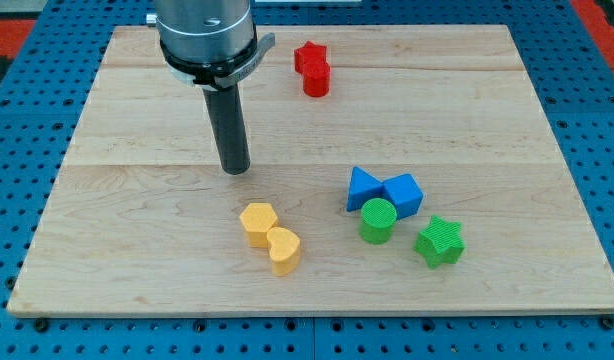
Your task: Move your arm to the red star
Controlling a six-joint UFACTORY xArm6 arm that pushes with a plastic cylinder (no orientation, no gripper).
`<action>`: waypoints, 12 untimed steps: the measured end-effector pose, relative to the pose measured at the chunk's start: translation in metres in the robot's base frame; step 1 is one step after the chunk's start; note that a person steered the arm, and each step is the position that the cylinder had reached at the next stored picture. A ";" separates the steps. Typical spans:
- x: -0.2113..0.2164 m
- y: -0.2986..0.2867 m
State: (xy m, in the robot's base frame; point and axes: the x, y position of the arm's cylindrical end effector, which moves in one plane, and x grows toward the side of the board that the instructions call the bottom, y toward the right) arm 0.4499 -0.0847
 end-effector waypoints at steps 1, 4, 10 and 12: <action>0.002 0.005; -0.024 0.121; -0.242 0.097; -0.210 0.073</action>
